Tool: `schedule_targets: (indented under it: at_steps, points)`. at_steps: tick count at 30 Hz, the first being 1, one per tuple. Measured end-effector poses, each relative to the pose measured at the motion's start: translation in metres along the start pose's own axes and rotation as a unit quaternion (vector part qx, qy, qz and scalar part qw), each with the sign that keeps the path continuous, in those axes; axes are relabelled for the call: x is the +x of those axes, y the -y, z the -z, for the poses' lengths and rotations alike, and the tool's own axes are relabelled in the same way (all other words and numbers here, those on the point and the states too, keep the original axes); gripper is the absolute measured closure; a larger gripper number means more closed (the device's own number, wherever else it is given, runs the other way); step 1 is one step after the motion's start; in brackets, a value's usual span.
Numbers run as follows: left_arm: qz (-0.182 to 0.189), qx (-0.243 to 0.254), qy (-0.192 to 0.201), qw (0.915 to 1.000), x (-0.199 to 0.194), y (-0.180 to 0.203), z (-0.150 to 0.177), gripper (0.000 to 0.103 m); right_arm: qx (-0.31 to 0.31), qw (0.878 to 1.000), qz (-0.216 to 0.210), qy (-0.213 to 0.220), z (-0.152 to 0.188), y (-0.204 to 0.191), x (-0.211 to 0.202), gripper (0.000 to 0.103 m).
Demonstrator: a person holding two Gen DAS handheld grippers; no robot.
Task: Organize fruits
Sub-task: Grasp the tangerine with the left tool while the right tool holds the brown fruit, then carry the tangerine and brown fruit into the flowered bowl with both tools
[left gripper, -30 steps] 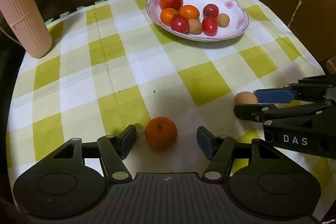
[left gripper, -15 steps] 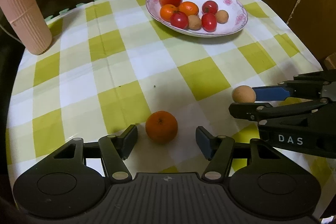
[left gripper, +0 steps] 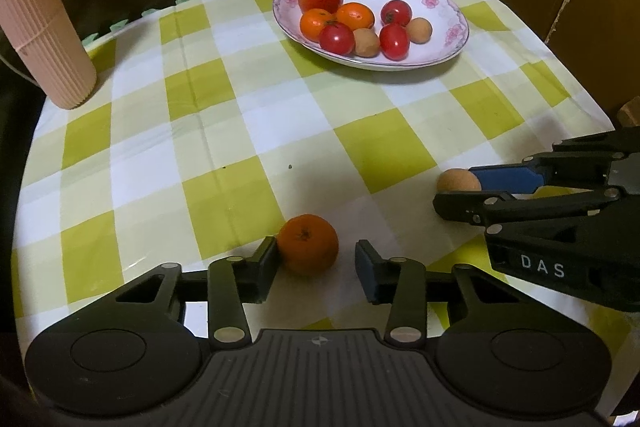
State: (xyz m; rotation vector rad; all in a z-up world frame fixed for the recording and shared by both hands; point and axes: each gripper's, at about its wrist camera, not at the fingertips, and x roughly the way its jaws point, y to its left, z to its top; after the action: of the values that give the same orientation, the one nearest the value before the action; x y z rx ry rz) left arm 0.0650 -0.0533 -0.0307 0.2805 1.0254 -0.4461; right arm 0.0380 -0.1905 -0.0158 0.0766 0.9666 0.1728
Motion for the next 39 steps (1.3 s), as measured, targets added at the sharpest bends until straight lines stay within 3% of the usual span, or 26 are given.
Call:
schedule_targets:
  at_steps: [8,39]
  points:
    - [0.004,0.0,0.001,1.0,-0.001,-0.001,-0.001,0.063,-0.007,1.0,-0.002,0.001,0.0,-0.002,-0.001,0.076]
    - [0.019,-0.009,0.032,0.9993,-0.007,0.0,-0.016,0.063,0.007,1.0,-0.003,0.026,-0.004,0.0,-0.012,0.076]
